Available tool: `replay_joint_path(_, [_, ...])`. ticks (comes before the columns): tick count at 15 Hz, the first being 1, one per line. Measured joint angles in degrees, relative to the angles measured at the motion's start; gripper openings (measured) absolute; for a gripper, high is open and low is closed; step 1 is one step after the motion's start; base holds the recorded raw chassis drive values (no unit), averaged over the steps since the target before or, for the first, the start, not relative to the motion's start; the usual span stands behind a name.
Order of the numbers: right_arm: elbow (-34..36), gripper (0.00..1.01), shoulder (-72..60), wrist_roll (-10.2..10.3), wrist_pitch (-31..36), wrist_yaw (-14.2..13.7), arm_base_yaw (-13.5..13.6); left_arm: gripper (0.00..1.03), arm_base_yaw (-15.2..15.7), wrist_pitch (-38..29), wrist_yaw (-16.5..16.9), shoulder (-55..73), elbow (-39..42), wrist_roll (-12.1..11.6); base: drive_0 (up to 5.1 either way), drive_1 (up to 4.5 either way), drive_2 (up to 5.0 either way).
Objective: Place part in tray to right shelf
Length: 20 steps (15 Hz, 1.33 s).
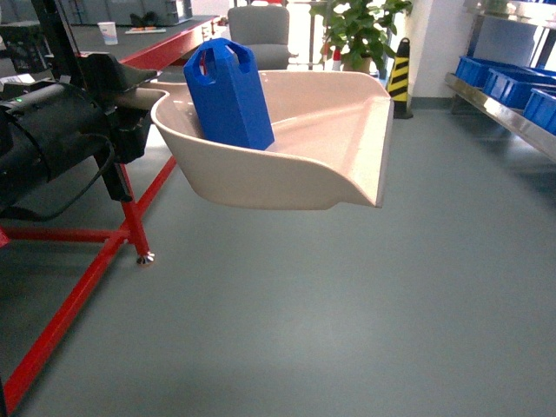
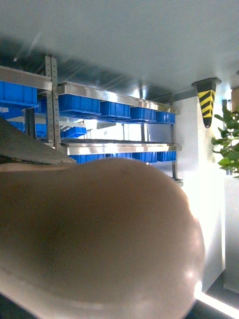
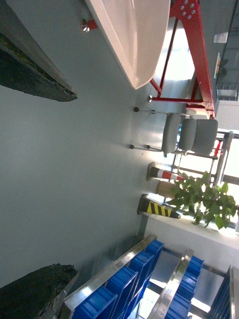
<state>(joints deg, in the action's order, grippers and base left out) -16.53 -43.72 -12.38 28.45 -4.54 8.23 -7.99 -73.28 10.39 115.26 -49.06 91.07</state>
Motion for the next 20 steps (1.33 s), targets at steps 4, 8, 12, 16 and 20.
replay_joint_path(4, [0.0,0.98,0.09,0.0,0.13,0.04,0.02,0.15,0.0,-0.04,0.13,0.0,0.0,0.0,0.0,4.29,-4.4])
replay_joint_path(8, [0.0,0.98,0.02,0.0,-0.07,0.02,-0.02,0.15,0.0,-0.02,0.07,0.0,0.0,0.0,0.0,4.29,-4.4])
replay_joint_path(12, [0.0,0.98,0.2,0.0,0.17,0.09,0.02,0.15,0.0,-0.24,0.15,0.0,0.0,0.0,0.0,4.29,-4.4])
replay_joint_path(16, [0.0,0.98,0.33,0.0,0.24,0.04,0.0,0.15,-0.02,-0.15,0.13,0.0,0.0,0.0,-0.1,4.28,-4.4])
replay_joint_path(20, [0.0,0.98,0.09,0.0,-0.04,0.02,0.0,0.15,-0.07,0.13,0.13,0.0,0.0,-0.02,-0.1,4.24,-4.4])
